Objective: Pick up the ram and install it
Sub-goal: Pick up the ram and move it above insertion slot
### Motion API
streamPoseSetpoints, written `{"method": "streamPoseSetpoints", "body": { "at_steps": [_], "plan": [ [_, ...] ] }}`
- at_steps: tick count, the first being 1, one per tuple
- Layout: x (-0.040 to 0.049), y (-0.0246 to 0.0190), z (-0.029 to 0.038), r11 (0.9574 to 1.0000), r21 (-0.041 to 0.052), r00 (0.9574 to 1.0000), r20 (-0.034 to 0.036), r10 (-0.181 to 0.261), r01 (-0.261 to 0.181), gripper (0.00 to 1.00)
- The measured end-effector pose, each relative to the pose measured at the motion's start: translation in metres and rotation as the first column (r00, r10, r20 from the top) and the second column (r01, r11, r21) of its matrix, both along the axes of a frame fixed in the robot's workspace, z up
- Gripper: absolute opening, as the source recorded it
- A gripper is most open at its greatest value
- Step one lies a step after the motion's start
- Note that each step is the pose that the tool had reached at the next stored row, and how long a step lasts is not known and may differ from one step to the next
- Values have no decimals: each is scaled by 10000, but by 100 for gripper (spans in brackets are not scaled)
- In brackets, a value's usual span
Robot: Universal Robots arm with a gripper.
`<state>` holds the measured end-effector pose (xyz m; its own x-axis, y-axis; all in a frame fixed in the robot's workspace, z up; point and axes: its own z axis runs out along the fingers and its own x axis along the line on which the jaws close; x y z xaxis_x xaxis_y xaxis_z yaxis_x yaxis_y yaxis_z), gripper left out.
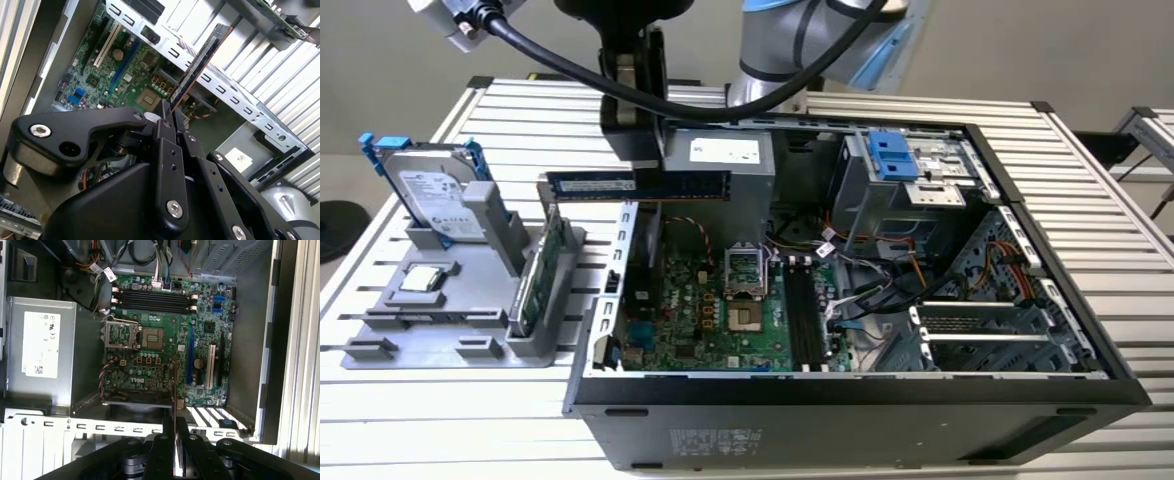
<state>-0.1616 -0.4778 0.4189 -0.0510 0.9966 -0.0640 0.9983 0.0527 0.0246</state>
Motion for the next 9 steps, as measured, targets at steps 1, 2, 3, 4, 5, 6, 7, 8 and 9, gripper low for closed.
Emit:
{"method": "streamPoseSetpoints", "body": {
  "at_steps": [1,2,3,4,5,6,7,8,9],
  "plan": [
    [6,0,0,10000,0,10000,0,0,0,0],
    [12,0,0,10000,0,10000,0,0,0,0],
    [18,0,0,10000,0,10000,-1,0,0,0],
    [25,0,0,10000,0,10000,0,0,0,0],
    [31,0,0,10000,0,10000,0,0,0,0],
    [38,0,0,10000,0,10000,0,0,0,0],
    [47,0,0,10000,0,10000,0,0,0,0],
    [55,0,0,10000,0,10000,-1,-1,1,0],
    [63,0,0,10000,0,10000,0,0,0,0]
  ]
}}
